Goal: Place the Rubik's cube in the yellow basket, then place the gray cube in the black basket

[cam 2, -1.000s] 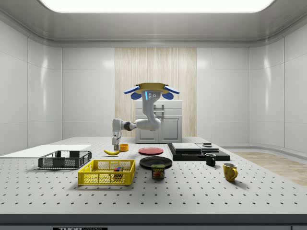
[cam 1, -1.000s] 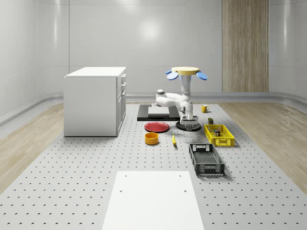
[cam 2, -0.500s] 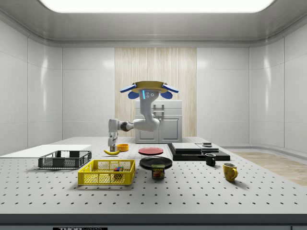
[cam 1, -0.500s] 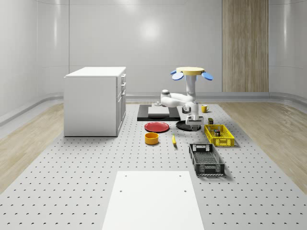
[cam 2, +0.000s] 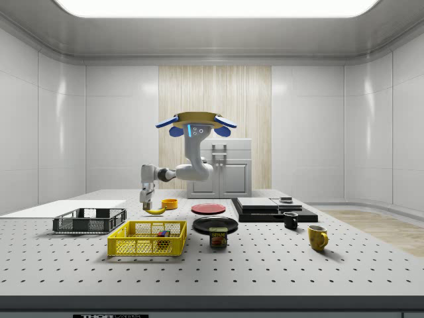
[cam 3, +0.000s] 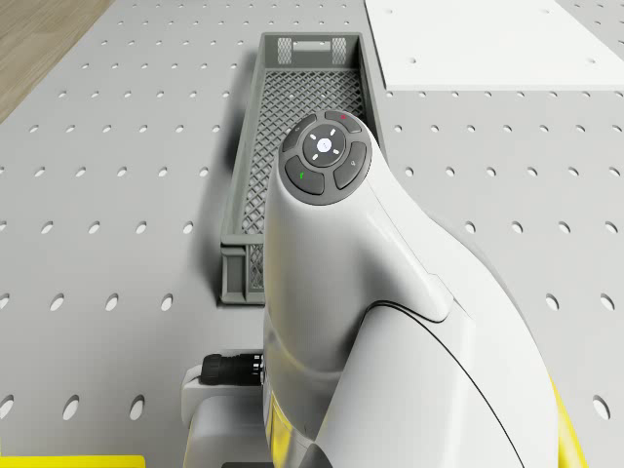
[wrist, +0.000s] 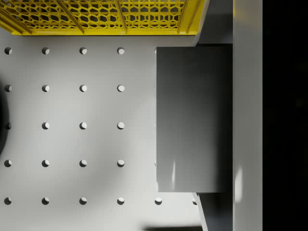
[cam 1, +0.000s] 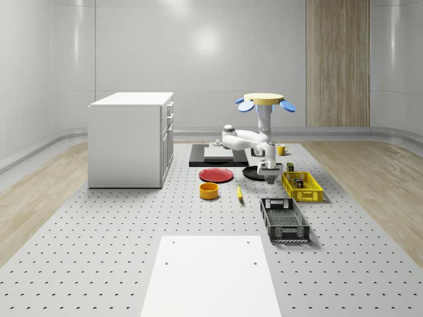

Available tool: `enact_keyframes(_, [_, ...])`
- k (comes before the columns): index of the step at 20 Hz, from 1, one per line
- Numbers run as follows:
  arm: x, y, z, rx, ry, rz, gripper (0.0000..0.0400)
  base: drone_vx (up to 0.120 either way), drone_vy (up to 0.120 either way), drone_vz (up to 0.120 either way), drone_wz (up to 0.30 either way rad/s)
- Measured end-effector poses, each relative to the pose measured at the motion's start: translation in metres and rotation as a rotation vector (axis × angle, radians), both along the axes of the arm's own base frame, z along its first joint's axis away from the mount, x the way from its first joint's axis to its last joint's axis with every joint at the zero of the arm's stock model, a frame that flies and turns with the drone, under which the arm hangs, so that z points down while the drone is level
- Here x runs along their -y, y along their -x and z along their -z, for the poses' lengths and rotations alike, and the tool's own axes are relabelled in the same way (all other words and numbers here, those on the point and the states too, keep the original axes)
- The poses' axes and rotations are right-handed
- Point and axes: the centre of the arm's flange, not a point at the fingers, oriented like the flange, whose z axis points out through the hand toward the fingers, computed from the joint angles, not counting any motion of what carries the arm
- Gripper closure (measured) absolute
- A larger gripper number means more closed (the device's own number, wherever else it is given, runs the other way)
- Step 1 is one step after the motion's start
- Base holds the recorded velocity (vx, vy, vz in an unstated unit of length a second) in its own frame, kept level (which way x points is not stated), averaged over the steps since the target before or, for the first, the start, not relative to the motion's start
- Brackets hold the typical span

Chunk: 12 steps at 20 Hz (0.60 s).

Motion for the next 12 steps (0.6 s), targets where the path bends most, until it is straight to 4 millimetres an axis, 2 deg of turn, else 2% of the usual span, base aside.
enact_keyframes(1, [0.0, 0.0, 0.0, 0.0, 0.0, 0.0, 0.015, 0.12, 0.0, 0.0, 0.0])
enact_keyframes(4, [0.0, 0.0, 0.0, 0.0, 0.0, 0.0, 0.015, 0.12, 0.08, 0.0, 0.0])
enact_keyframes(12, [0.0, 0.0, 0.0, 0.0, 0.0, 0.0, 0.015, 0.12, 0.0, 0.0, 0.0])
